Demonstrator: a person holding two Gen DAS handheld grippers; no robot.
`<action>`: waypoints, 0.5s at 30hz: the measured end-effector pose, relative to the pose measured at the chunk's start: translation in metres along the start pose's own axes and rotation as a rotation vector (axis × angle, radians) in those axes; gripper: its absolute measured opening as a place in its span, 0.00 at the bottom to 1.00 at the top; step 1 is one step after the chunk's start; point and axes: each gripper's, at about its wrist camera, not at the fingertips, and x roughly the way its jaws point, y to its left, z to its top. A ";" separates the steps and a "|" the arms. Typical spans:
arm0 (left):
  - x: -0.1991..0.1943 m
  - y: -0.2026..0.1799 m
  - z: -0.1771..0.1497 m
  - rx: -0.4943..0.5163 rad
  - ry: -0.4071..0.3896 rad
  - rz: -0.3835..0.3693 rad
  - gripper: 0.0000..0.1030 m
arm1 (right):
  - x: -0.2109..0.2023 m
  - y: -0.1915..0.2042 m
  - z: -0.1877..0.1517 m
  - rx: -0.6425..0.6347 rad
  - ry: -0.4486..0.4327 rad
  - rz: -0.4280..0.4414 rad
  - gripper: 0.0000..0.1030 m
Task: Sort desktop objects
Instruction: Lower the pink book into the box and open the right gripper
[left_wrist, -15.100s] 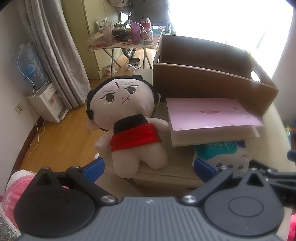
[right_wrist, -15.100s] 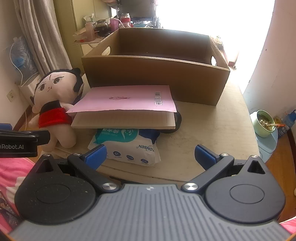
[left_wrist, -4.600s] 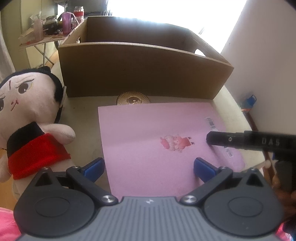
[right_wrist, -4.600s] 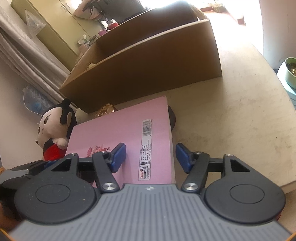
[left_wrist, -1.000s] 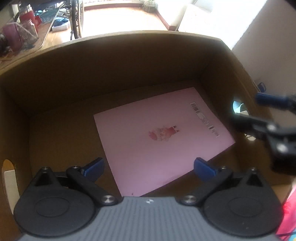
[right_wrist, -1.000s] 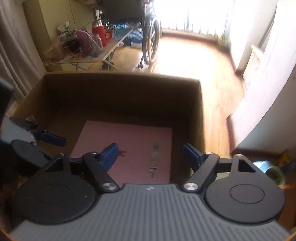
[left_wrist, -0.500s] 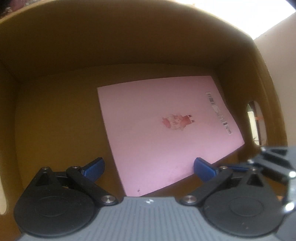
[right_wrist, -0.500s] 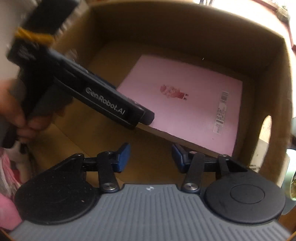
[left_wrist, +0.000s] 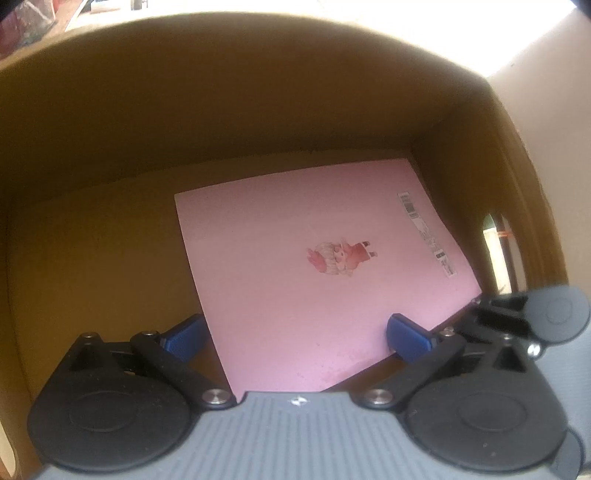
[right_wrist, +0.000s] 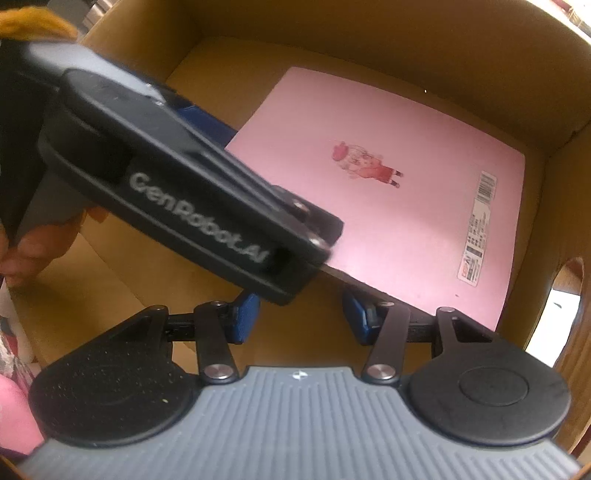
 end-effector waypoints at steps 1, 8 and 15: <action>0.001 0.000 0.001 0.004 -0.006 0.001 1.00 | -0.001 0.000 0.001 -0.001 -0.004 -0.002 0.49; 0.006 -0.004 0.003 0.010 -0.058 -0.003 1.00 | -0.012 -0.012 0.013 0.047 -0.046 -0.009 0.49; 0.011 -0.005 0.005 -0.006 -0.066 -0.008 1.00 | -0.027 -0.027 0.017 0.150 -0.085 0.041 0.49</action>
